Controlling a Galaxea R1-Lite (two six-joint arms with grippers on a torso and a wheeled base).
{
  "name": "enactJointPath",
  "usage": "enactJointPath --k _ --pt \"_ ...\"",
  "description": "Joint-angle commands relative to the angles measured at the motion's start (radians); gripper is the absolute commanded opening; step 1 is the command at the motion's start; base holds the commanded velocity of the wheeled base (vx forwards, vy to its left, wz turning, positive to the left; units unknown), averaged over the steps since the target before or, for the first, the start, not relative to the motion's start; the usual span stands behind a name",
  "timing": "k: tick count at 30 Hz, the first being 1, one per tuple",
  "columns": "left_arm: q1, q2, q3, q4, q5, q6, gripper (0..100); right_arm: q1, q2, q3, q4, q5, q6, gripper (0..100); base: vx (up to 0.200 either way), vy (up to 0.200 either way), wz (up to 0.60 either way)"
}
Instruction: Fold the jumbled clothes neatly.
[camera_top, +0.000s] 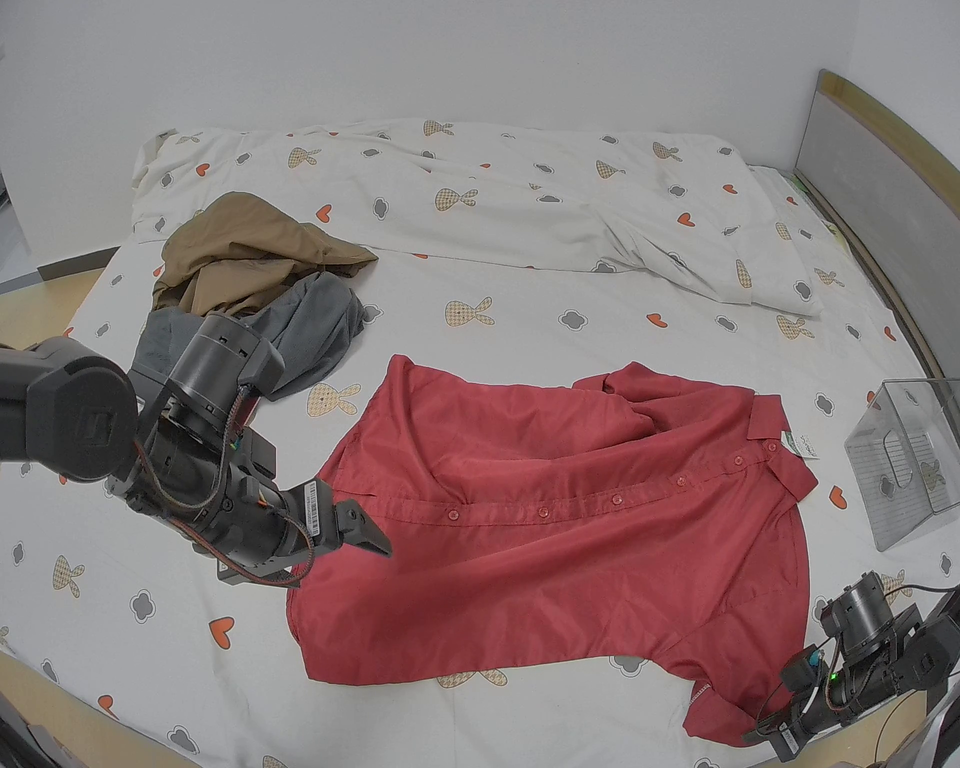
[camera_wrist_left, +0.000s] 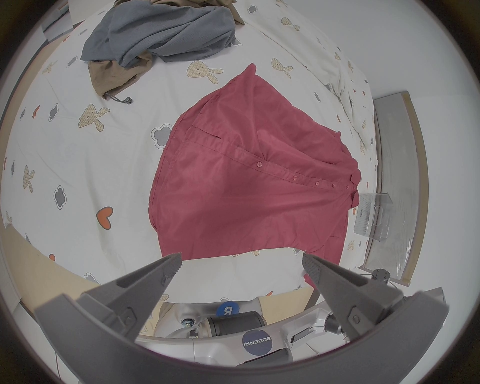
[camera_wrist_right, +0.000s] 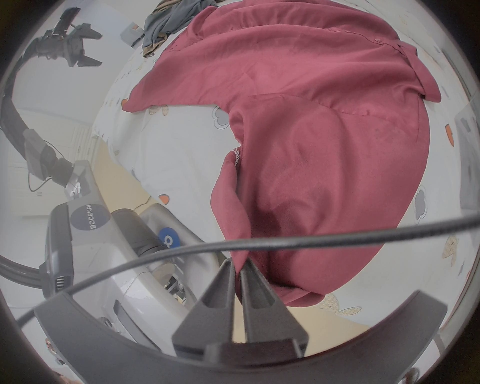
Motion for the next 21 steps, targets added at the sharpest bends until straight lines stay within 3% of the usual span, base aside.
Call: enactJointPath --k 1,7,17,18,21 --pt "0.0 0.002 0.0 0.0 0.0 0.0 100 -0.037 -0.04 0.048 -0.001 0.024 0.001 0 0.0 0.0 0.0" --pt "0.0 0.009 0.0 -0.001 0.0 0.0 100 -0.095 -0.051 0.087 -0.003 0.024 0.002 0 0.0 0.0 0.0" --pt "-0.001 0.014 0.009 -0.015 0.0 0.0 100 -0.04 -0.005 0.082 -0.014 0.021 -0.005 0 0.0 0.0 0.0" --pt "-0.001 0.014 0.008 -0.015 0.0 0.0 100 -0.036 -0.005 0.087 -0.012 0.023 -0.007 100 0.0 0.0 0.0" --pt "-0.001 0.014 0.008 -0.015 0.0 0.0 100 -0.03 -0.007 0.087 -0.006 0.021 -0.005 100 0.0 0.0 0.0"
